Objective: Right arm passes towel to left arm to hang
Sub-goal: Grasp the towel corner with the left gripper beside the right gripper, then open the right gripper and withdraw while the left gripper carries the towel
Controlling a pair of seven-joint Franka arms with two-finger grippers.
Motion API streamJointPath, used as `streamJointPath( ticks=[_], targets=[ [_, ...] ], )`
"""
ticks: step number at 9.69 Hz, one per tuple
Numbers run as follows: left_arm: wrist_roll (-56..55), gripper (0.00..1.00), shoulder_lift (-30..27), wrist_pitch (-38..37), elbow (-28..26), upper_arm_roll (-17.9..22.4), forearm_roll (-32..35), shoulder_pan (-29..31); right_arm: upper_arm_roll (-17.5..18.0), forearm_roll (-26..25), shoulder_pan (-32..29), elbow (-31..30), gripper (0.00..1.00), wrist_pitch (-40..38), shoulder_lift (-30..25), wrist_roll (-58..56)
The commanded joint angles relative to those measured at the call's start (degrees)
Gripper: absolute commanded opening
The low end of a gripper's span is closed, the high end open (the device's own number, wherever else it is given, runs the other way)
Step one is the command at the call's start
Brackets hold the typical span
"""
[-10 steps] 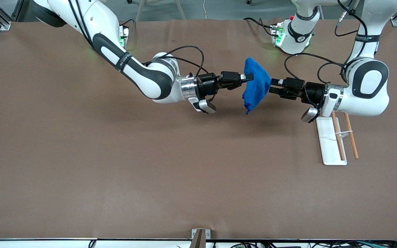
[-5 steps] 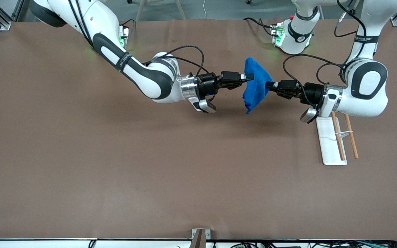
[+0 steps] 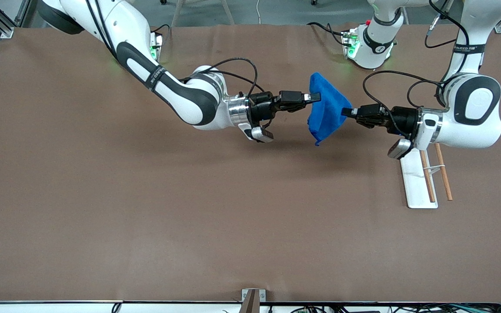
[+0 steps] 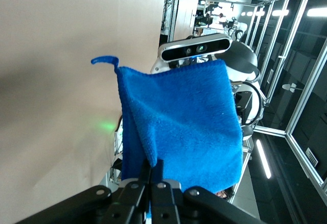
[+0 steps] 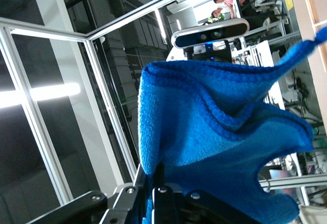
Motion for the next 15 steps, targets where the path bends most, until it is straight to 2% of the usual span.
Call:
streamJointPath(
  ticks=[1, 3, 5, 6, 9, 10, 11, 12, 13, 14, 15],
  targets=[
    [-1.5, 0.00, 1.3, 0.3, 1.5, 0.4, 0.6, 0.0, 0.2, -5.5, -1.8, 1.8, 0.99, 1.9, 0.0, 8.6],
    [-3.5, 0.00, 1.7, 0.3, 4.3, 2.5, 0.7, -0.5, -0.4, -14.8, -5.1, 1.5, 1.00, 3.6, -2.0, 14.0],
    [-4.2, 0.00, 1.7, 0.6, 7.2, 5.5, 3.2, -0.7, -5.8, -29.9, -6.5, 1.7, 1.00, 5.0, -3.4, 22.1],
    [-5.5, 0.00, 2.0, 0.6, 10.3, 5.9, 7.7, -0.8, -10.5, -37.7, -6.1, 1.5, 1.00, 4.9, -6.8, 29.1],
    [-6.4, 0.00, 4.0, 1.5, 19.5, 8.8, 20.7, -0.8, -18.0, -70.0, -6.4, 3.2, 1.00, 4.2, -12.0, 53.0],
    [-6.7, 0.00, 4.6, 1.6, 21.4, 9.8, 25.0, -0.8, -19.7, -78.5, -6.5, 3.2, 1.00, 2.4, -12.9, 57.7],
    [-6.8, 0.00, 4.6, 1.6, 21.8, 10.9, 28.2, -0.7, -24.3, -86.5, -5.7, 2.8, 1.00, -2.1, -15.0, 62.3],
    [-6.7, 0.00, 4.6, 1.9, 21.8, 11.9, 32.4, -0.8, -26.8, -96.8, -5.7, 2.0, 1.00, -3.1, -17.2, 63.1],
    [-6.4, 0.00, 4.5, 3.5, 21.8, 12.1, 35.8, -0.6, -28.7, -103.3, -6.5, 1.3, 1.00, -3.6, -19.0, 63.0],
    [-6.4, 0.00, 4.5, 4.5, 21.8, 12.1, 39.3, -0.3, -33.4, -110.3, -6.0, 1.5, 1.00, -6.8, -20.4, 63.0],
    [-6.4, 0.00, 4.3, 6.2, 21.8, 12.7, 43.2, -0.2, -35.7, -117.7, -6.3, 1.7, 1.00, -9.0, -22.6, 62.7]
  ],
)
